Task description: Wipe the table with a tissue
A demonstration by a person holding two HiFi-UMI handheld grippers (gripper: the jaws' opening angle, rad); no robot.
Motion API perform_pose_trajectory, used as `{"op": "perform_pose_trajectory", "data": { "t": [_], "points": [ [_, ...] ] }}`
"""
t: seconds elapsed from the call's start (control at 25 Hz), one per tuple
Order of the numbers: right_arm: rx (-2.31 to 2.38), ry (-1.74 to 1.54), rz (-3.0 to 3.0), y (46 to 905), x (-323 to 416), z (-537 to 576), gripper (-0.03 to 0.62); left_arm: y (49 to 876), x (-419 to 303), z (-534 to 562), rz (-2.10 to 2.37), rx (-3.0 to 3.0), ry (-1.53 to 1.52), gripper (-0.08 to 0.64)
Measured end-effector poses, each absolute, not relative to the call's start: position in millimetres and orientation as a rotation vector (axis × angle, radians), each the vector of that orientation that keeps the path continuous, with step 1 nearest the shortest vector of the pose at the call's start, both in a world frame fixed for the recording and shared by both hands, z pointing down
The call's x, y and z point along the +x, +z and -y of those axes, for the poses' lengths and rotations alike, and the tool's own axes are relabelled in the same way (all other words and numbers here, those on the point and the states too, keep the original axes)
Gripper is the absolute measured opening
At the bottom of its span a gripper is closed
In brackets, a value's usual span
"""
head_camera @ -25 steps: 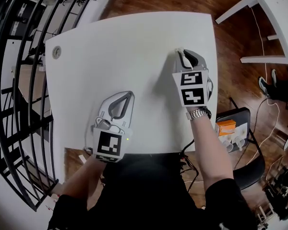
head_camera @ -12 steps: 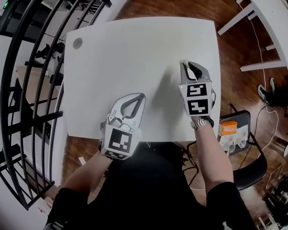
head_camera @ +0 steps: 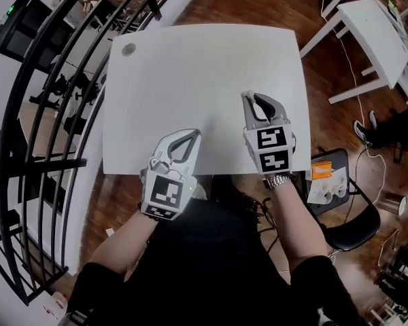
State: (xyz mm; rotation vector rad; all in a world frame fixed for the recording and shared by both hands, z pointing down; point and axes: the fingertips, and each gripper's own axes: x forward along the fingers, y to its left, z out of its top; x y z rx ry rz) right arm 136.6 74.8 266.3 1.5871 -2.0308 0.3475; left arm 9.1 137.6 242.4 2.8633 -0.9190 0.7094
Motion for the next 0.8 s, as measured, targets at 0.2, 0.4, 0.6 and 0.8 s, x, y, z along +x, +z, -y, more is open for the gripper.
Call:
{"op": "perform_pose_trajectory", "data": {
  "t": [0.2, 0.4, 0.6, 0.8],
  "points": [
    [1.595, 0.289, 2.061, 244, 102, -119, 0.043, 226, -19, -166, 0.953, 2.888, 0.643, 0.017],
    [1.613, 0.247, 2.094, 225, 76, -159, 0.043, 209, -35, -191, 0.969, 2.921, 0.588, 0.017],
    [1.619, 0.217, 2.132, 209, 53, -193, 0.043, 197, -47, -211, 0.963, 2.932, 0.564, 0.017],
    [1.614, 0.196, 2.175, 194, 34, -221, 0.043, 185, -53, -226, 0.96, 2.944, 0.553, 0.017]
  ]
}}
